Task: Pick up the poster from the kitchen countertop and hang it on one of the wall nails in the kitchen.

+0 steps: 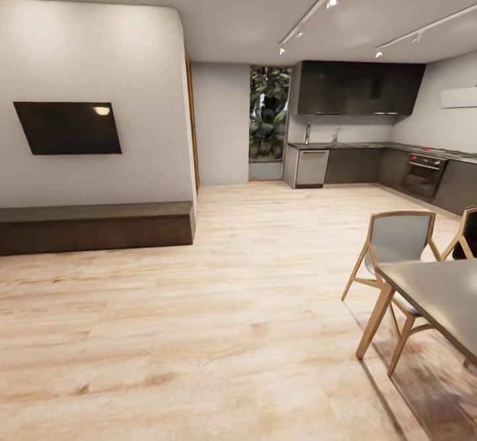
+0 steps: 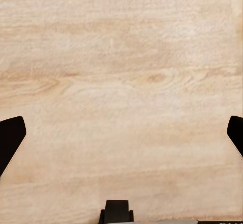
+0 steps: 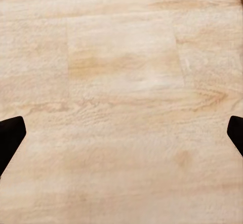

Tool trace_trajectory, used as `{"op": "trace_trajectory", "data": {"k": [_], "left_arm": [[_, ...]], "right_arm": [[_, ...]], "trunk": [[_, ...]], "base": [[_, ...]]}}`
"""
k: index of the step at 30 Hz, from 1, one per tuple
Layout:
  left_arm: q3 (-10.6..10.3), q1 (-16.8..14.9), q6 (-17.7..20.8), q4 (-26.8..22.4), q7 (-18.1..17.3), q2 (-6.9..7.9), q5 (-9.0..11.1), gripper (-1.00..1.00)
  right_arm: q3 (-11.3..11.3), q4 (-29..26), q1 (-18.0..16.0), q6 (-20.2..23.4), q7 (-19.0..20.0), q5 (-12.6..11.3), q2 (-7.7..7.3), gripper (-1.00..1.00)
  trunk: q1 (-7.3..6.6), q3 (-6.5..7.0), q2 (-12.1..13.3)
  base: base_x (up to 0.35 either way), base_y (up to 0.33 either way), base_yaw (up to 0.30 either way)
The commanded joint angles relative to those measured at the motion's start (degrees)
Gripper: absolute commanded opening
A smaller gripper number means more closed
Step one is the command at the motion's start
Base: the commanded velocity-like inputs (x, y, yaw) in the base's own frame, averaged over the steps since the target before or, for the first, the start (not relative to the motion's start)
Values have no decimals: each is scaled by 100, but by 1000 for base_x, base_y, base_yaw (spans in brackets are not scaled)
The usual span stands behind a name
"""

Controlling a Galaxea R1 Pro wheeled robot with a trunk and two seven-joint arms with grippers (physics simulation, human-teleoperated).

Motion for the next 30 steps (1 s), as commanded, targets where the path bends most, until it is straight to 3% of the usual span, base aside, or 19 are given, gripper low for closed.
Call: {"op": "trace_trajectory", "data": {"k": [1,30], "left_arm": [[3,1,-10,-6,2,-1,-2,100],[3,1,-10,-4,2,-1,-1,100]], "right_arm": [[2,4,-3,-18,-1,3,-1,100],[5,4,-3,-18,-1,3,3,100]], "trunk": [[4,-5,-2],[4,-5,-2]], "base": [[335,0,0],[336,0,0]]}}
